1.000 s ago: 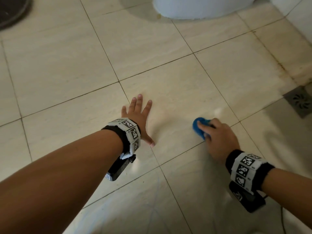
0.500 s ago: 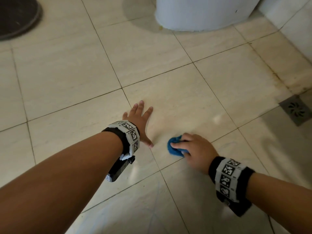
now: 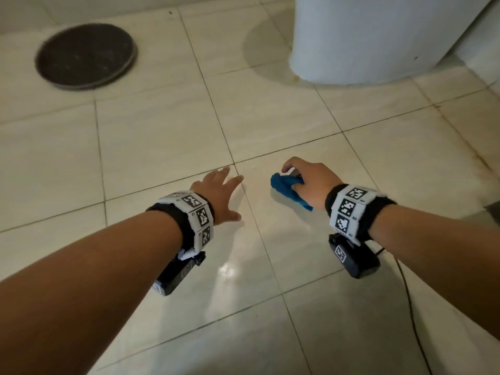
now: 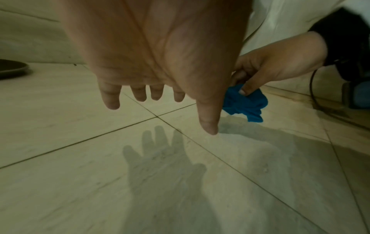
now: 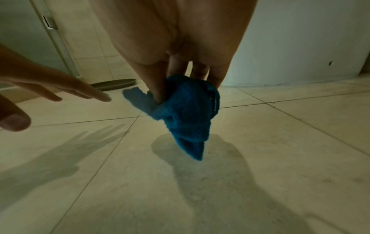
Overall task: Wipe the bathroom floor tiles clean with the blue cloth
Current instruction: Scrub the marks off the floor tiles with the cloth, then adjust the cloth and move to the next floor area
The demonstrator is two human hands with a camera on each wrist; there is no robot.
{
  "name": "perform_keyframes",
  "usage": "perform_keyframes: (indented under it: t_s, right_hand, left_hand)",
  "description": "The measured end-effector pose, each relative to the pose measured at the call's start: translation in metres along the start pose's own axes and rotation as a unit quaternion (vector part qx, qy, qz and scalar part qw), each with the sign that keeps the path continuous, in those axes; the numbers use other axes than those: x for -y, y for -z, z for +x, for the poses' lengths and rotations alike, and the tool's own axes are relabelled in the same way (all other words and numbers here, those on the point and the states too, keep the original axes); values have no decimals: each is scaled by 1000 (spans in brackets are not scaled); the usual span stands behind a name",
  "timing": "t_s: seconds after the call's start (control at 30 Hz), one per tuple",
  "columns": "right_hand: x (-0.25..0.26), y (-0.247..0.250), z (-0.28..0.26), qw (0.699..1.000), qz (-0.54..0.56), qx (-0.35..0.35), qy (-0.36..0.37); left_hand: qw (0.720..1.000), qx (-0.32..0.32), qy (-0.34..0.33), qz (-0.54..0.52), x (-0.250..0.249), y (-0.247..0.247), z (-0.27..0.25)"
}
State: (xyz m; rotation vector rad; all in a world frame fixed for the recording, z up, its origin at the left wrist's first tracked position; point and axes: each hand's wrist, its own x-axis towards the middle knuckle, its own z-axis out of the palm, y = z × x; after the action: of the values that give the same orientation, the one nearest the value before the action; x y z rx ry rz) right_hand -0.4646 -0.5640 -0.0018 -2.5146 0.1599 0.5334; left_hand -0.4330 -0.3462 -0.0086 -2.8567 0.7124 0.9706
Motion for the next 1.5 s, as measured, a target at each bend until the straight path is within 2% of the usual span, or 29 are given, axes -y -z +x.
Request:
perform_keyframes:
  t_s: [0.13, 0.23, 0.4, 0.67, 0.87, 1.0, 1.23, 1.5]
  right_hand:
    - [1, 10, -14, 992, -115, 46, -32]
    - [6, 23, -35, 971, -223, 85, -11]
    - [34, 52, -81, 954, -276, 117, 8]
    - [128, 118, -153, 966, -208, 152, 11]
    - [218, 154, -196, 990, -10, 142, 21]
    - [269, 163, -215, 987, 65, 149, 6]
    - [318, 162, -242, 985, 89, 142, 30]
    - [316, 148, -288, 981, 35, 166, 97]
  left_hand:
    - [999, 35, 25, 13, 6, 12, -22]
    - [998, 58, 32, 13, 4, 24, -43]
    - [995, 97, 37, -14, -4, 49, -92]
    - [985, 116, 3, -127, -19, 123, -200]
    - [949, 81, -11, -306, -14, 193, -267]
    - [939, 67, 22, -337, 5, 221, -307]
    - [920, 19, 116, -375, 35, 230, -368]
    - [889, -33, 163, -426, 2, 204, -430]
